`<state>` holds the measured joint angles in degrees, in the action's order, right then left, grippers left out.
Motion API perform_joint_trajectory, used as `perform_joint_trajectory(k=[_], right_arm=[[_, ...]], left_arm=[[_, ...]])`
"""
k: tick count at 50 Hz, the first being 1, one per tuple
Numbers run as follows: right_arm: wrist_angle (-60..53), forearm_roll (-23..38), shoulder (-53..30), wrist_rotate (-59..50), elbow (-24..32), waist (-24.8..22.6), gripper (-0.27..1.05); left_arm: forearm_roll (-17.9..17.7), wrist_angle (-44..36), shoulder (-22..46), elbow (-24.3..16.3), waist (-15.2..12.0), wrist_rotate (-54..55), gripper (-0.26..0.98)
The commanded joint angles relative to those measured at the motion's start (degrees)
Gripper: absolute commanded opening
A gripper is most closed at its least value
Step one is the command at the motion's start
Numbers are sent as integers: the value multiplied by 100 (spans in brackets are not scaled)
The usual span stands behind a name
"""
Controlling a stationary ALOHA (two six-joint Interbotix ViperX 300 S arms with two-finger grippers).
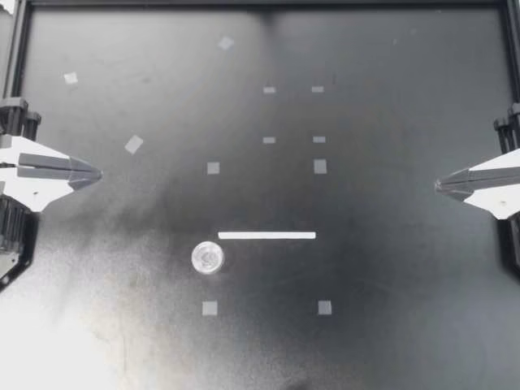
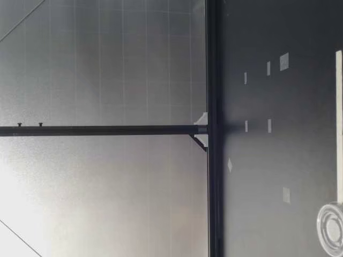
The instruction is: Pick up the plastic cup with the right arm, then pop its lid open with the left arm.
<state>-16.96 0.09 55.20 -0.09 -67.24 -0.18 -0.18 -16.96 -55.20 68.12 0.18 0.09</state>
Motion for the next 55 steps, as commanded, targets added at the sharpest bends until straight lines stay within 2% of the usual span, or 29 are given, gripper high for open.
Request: perform_joint_trajectory(k=[1, 5, 10, 14, 19, 22, 27, 33, 37, 41, 46, 55], right_arm=[[-18, 9, -70, 0, -35, 9, 2], [-105, 9, -167, 18, -246, 9, -8], [-272, 9, -334, 18, -290, 9, -8], [-413, 9, -545, 53, -88, 44, -8], [-413, 9, -1116, -9, 211, 44, -5], [-439, 9, -1582, -105, 316, 44, 1], [-650, 9, -2531, -475, 475, 35, 20], [-1397, 44, -3762, -1046, 562, -18, 57], [-1749, 44, -4465, -1345, 624, -79, 71], [-2083, 53, -5229, -1564, 844, -185, 70], [-2188, 105, -6152, -1582, 1406, -272, 67], [-2224, 185, -7110, -1494, 2153, -272, 66]], left_arm=[[-62, -9, 255, 387, 79, 97, 7], [-404, -70, 422, 624, 79, 237, -1], [-729, 9, 554, 703, 79, 448, -2], [-729, 123, 589, 422, 79, 396, -2], [-615, 747, 721, -211, 88, 229, -2], [-571, 1433, 967, -598, 79, 88, -2], [-571, 2145, 1450, -1011, 88, -9, -2], [-615, 2505, 2065, -1151, 88, 44, -2], [-712, 2654, 2470, -1160, 88, 53, -2], [-809, 2663, 2909, -1230, 167, 53, -2], [-826, 2654, 3516, -1397, 325, 44, -2], [-826, 2628, 4271, -1670, 492, 0, -2]])
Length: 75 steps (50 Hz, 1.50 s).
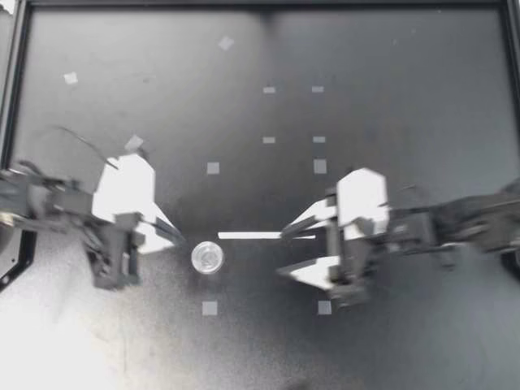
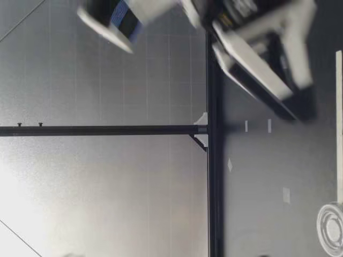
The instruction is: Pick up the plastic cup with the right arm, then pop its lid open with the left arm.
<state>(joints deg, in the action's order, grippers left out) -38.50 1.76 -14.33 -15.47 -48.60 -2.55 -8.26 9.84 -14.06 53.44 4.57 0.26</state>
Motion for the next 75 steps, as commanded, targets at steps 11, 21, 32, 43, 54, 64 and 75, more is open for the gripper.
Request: perform_joint_trajectory(k=[11, 21, 32, 43, 54, 64, 75], right_arm=[[-35, -88, -694, 272, 809, 18, 66], [-35, -105, -932, 264, 1072, 62, 66], [-35, -105, -1090, 272, 1239, 132, 66], [-35, -105, -1204, 272, 1371, 141, 66], [-35, -97, -1274, 272, 1415, 141, 66], [-35, -97, -1345, 272, 1494, 141, 66], [-35, -88, -1362, 272, 1547, 141, 66]], left_arm=[[0, -633, 439, -149, 97, -123, -2], [9, -1063, 510, -9, 97, -114, -2], [26, -1125, 782, -53, 97, -132, -2], [26, -1116, 888, -62, 97, -105, -2], [26, -1099, 870, -18, 97, -62, -2], [26, -1072, 879, 26, 97, -53, -2], [26, -1028, 861, 53, 97, -44, -2]])
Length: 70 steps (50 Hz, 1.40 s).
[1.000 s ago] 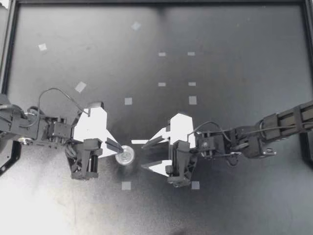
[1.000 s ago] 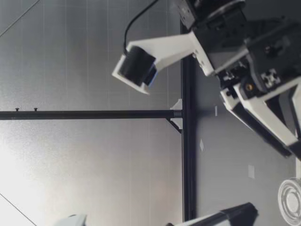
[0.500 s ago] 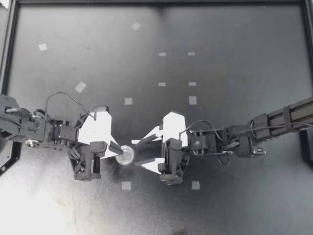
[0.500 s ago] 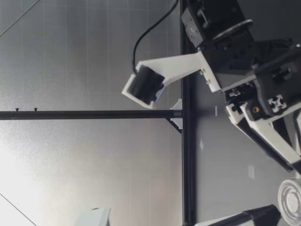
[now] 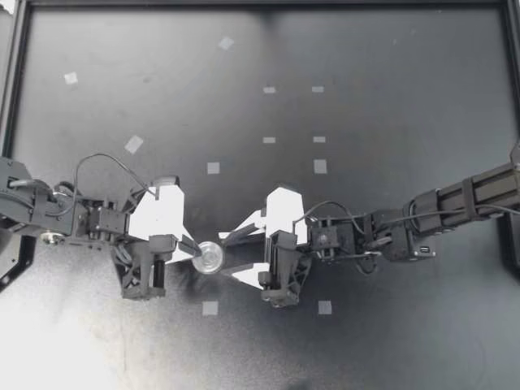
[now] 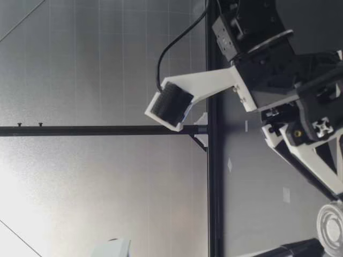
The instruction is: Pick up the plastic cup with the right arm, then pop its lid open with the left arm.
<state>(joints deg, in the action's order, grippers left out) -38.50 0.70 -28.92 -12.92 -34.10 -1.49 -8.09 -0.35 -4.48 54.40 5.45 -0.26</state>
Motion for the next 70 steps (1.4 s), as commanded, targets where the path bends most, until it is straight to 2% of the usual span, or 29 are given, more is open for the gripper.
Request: perform_joint_trajectory(k=[1, 30, 58, 63, 70], right_arm=[[-26, 18, 88, 18, 97, 35, 66], [105, 26, -18, 18, 281, 35, 66], [1028, 35, -26, 18, 686, 35, 65], [1187, 35, 0, 18, 703, 35, 62], [1310, 53, 53, 18, 703, 35, 51]], left_arm=[[9, -9, -97, -44, 9, 9, -2], [0, -281, 88, 114, 9, 53, -2], [0, -650, 281, 264, 9, 53, -2], [-9, -650, 264, 308, 9, 53, -2], [-9, -650, 211, 325, 9, 53, -2]])
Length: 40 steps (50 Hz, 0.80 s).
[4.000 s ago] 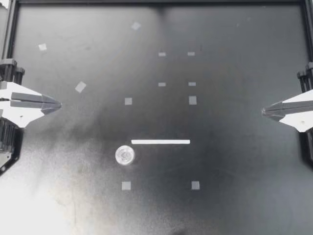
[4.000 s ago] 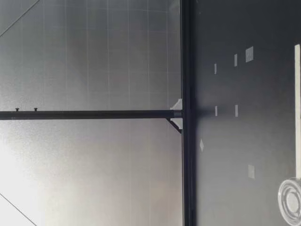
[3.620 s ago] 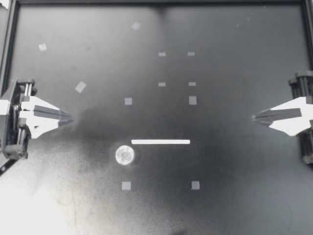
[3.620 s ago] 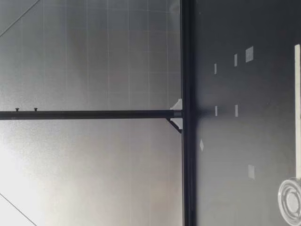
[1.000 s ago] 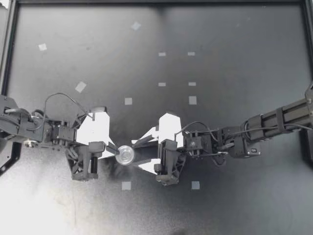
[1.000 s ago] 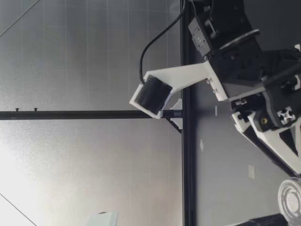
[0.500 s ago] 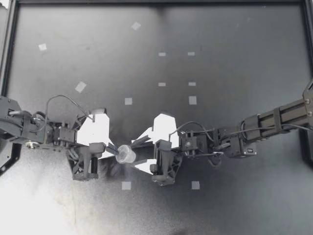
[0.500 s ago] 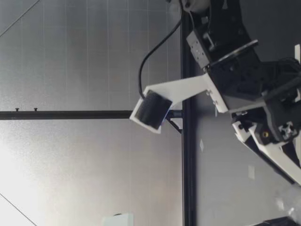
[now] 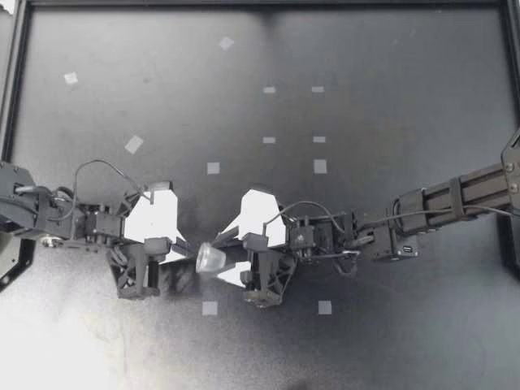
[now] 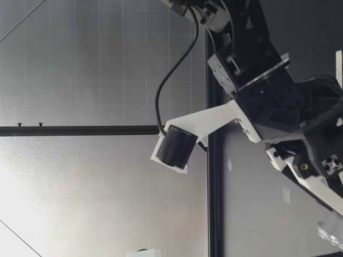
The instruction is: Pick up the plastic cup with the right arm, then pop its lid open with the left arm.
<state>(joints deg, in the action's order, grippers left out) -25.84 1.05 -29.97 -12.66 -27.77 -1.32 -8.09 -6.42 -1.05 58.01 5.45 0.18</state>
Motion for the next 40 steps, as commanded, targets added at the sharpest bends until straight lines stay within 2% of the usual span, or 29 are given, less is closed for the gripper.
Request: perform_joint_trajectory(k=[1, 12, 19, 23, 28, 34, 40], right_arm=[[62, 26, 167, -9, 79, 18, 49], [149, 114, 237, -9, 70, 18, 39], [79, 290, 483, 26, -18, 18, 38], [-149, 360, 721, 70, -220, 18, 38], [-976, 404, 984, 211, -589, 18, 38], [-2654, 396, 1107, 343, -1090, 18, 33], [-3876, 369, 1002, 378, -1283, 26, 26]], left_arm=[[-9, -44, -141, -35, 9, 9, -2], [-44, -44, -264, -18, 9, 53, -2], [-281, -114, -642, 141, 9, 360, -2], [-519, -562, -914, 404, 9, 861, -2], [-1002, -1898, -1187, 896, 88, 2136, -1], [-984, -3885, -1336, 1433, 360, 3762, -1], [-967, -5370, -1195, 1564, 580, 5186, -1]])
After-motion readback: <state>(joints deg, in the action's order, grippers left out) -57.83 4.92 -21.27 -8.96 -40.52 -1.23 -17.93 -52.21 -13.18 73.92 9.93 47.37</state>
